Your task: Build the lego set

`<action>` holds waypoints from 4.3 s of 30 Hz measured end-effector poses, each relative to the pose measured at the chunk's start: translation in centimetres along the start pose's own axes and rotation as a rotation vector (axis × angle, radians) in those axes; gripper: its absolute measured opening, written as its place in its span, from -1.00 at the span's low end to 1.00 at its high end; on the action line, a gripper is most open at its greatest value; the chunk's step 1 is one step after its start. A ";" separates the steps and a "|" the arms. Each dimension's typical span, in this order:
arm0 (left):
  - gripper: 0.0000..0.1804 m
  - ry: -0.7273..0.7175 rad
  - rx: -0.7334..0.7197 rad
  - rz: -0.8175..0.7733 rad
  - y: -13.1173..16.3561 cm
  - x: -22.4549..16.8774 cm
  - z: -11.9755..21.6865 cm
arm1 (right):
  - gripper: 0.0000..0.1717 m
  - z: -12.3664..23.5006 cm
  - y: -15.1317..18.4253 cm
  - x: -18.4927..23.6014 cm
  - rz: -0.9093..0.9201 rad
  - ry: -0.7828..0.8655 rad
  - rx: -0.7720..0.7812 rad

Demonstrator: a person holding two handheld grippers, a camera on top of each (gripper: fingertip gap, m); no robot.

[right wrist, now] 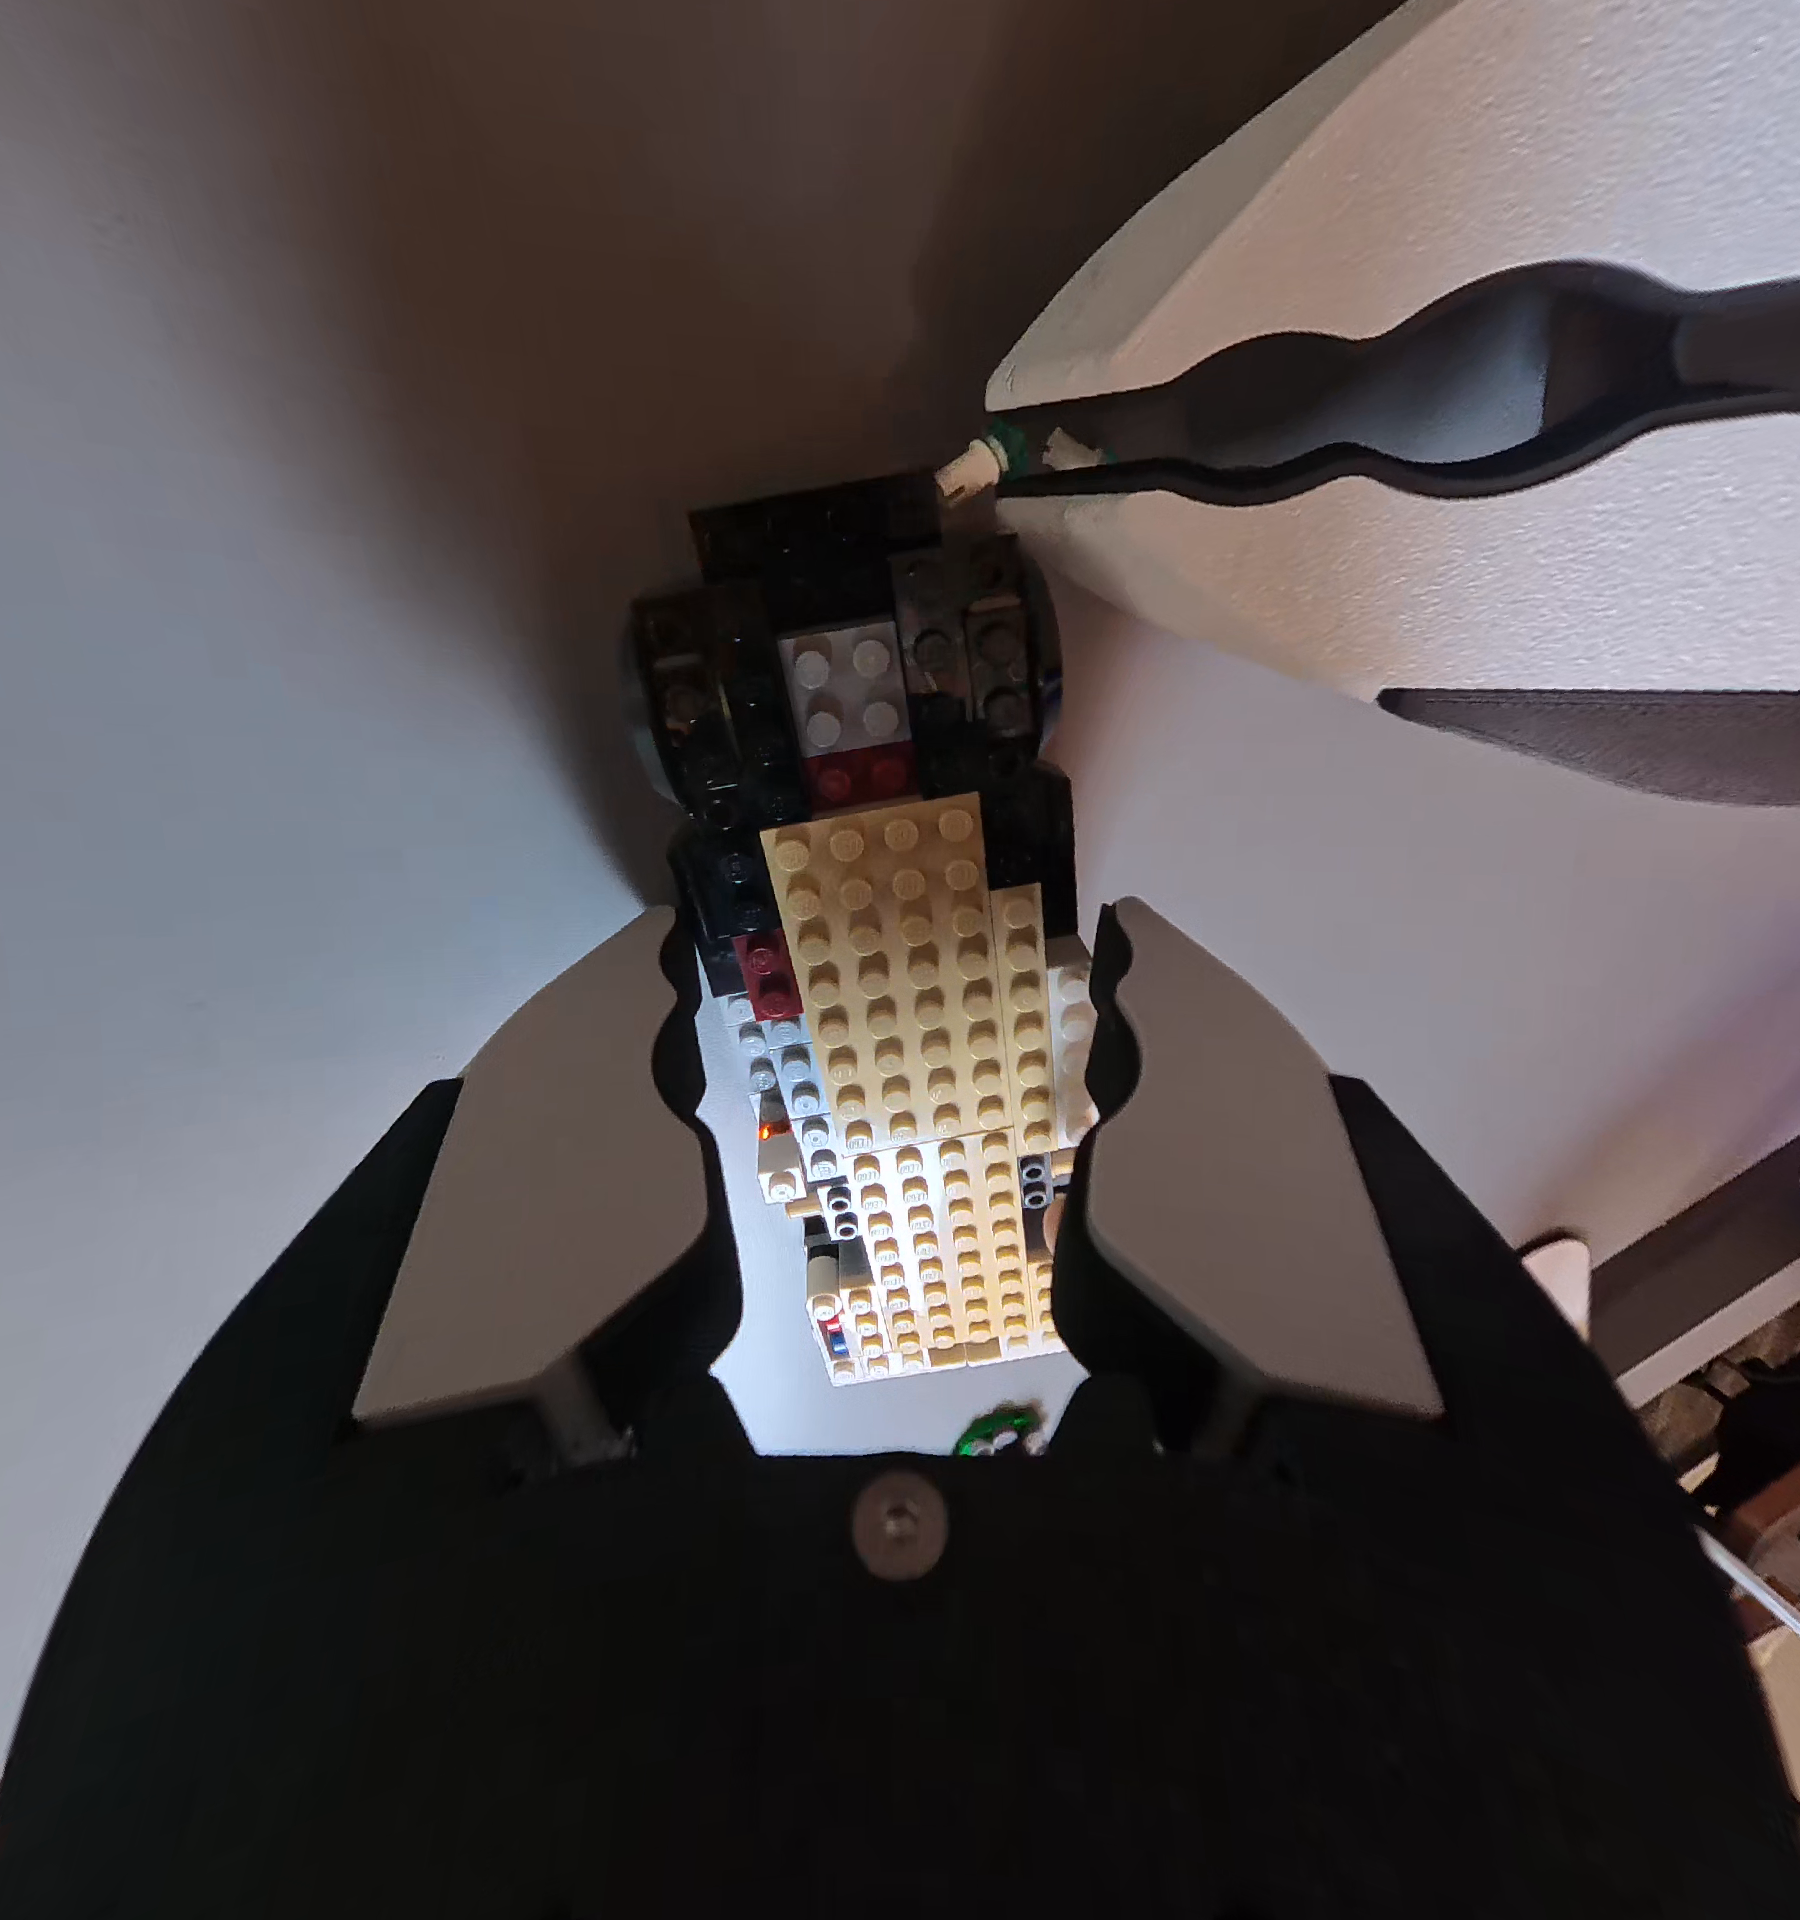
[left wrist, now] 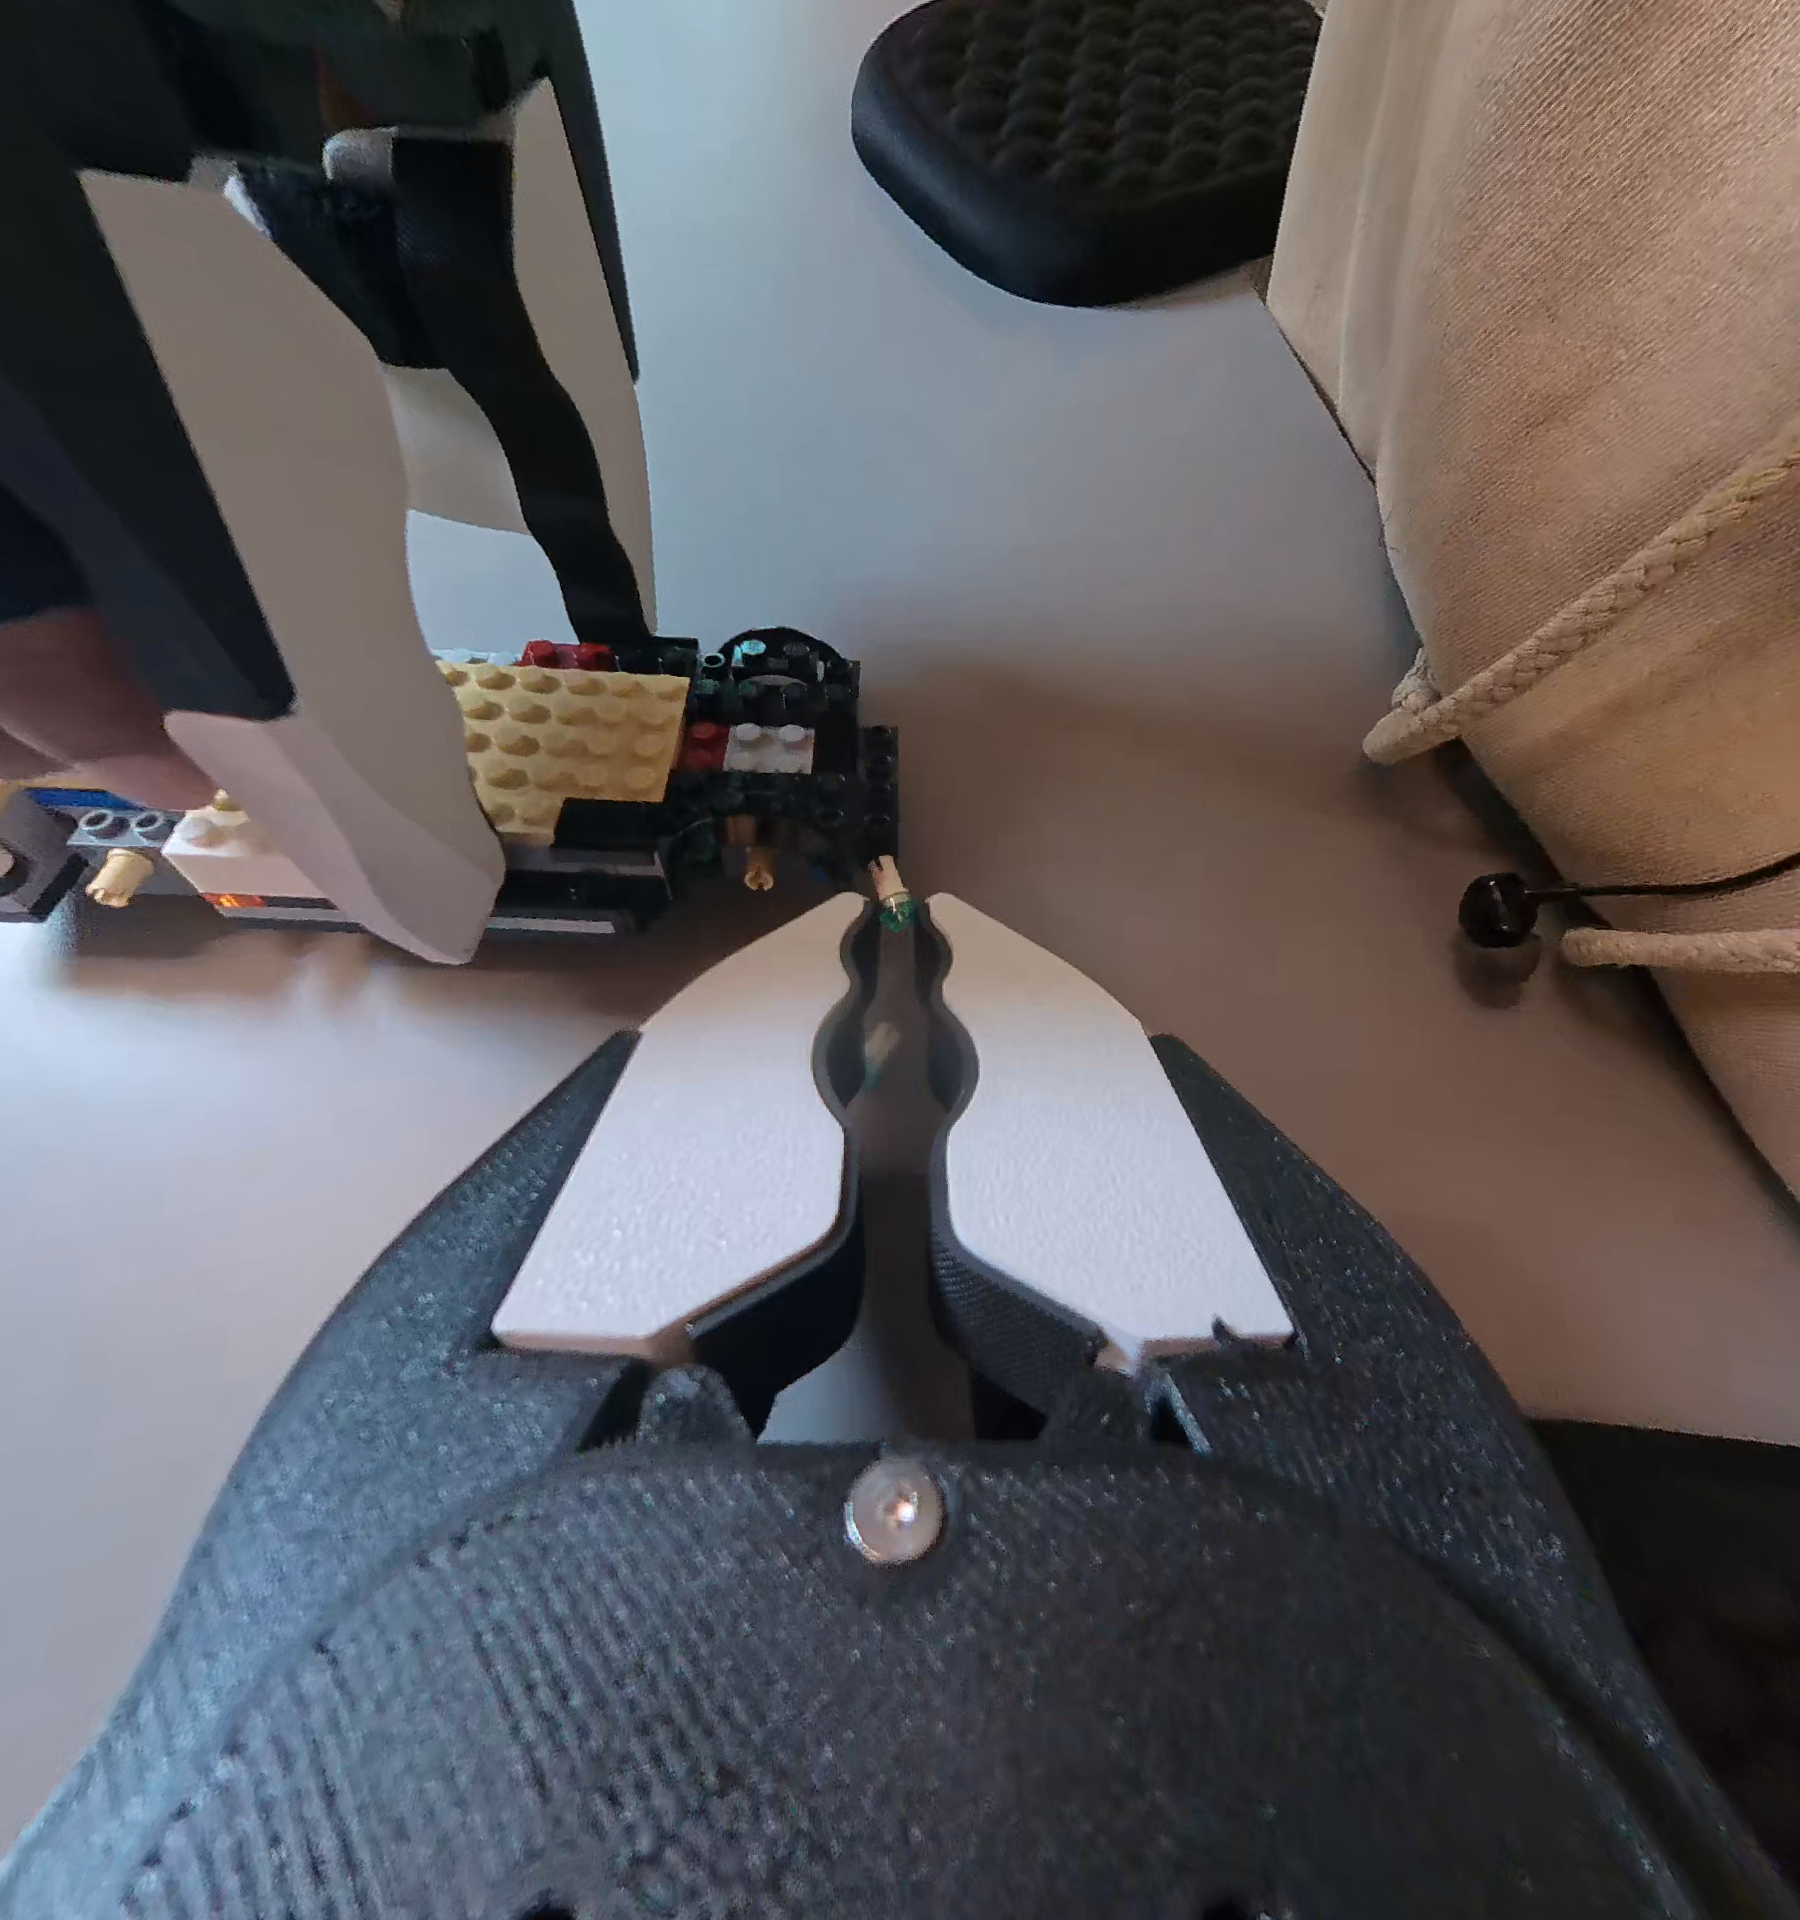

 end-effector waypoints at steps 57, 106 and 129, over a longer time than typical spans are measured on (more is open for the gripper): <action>-0.93 -0.107 0.252 0.057 1.5 1.8 -0.3 | -0.14 -0.2 1.6 2.7 -0.355 -0.297 0.141; -0.95 -0.045 0.156 -0.172 2.4 2.1 0.4 | -0.14 -0.7 0.1 0.8 -0.389 -0.307 0.117; -0.81 -0.218 0.153 0.007 3.3 2.4 1.1 | -0.14 -0.8 0.1 0.7 -0.423 -0.322 0.147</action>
Point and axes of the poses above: each gripper's, where its closed fingertips meet, z back along the fingers, y out of its underside, x = y × z across the jaws, the point moved 1 cm from there along z, back along the fingers, and after that the axes turned 12 degrees about x, right-handed, at the moved point
